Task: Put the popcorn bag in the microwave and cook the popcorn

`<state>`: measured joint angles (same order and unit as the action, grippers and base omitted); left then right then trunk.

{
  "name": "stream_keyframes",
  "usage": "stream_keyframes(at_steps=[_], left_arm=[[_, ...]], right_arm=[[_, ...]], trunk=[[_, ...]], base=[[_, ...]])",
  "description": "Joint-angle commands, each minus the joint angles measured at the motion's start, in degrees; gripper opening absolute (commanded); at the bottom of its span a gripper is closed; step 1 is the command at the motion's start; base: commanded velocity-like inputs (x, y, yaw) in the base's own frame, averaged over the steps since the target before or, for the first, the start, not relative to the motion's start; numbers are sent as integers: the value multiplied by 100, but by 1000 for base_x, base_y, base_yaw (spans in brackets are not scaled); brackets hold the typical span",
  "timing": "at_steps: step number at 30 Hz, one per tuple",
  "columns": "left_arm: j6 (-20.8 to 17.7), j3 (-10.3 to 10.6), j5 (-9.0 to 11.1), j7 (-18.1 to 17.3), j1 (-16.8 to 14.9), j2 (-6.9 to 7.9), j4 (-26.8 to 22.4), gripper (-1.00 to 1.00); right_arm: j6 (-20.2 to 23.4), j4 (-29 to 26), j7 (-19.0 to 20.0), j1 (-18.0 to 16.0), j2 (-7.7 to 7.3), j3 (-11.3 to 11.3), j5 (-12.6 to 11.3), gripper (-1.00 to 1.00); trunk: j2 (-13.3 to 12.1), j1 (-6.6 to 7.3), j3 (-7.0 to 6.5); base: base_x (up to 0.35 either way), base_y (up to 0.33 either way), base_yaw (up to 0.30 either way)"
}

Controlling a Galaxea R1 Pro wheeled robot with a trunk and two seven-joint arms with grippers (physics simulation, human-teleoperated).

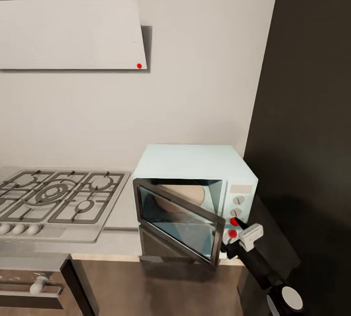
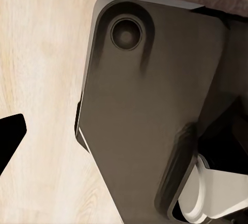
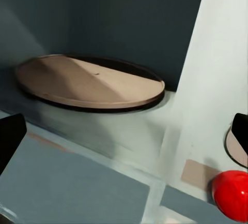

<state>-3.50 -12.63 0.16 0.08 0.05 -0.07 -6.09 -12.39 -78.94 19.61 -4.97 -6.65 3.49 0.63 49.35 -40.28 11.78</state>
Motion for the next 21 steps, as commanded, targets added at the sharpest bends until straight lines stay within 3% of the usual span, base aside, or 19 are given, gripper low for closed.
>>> stream_keyframes(at_steps=[1, 13, 21], left_arm=[[-37, -20, 2, 1, 2, -2, -15, 100], [-37, -20, 2, 1, 4, -5, -18, 100], [-37, -22, 2, 1, 2, -10, -18, 100]], right_arm=[[-18, 1, 22, -2, -3, 3, 7, 100], [-18, 1, 43, 5, -3, 2, 7, 100], [-18, 1, 29, 5, -3, -2, -1, 100]], trunk=[[5, -1, 8], [5, -1, 8], [5, -1, 8]], base=[[0, 0, 0], [-1, -1, 105], [-249, -62, 139]])
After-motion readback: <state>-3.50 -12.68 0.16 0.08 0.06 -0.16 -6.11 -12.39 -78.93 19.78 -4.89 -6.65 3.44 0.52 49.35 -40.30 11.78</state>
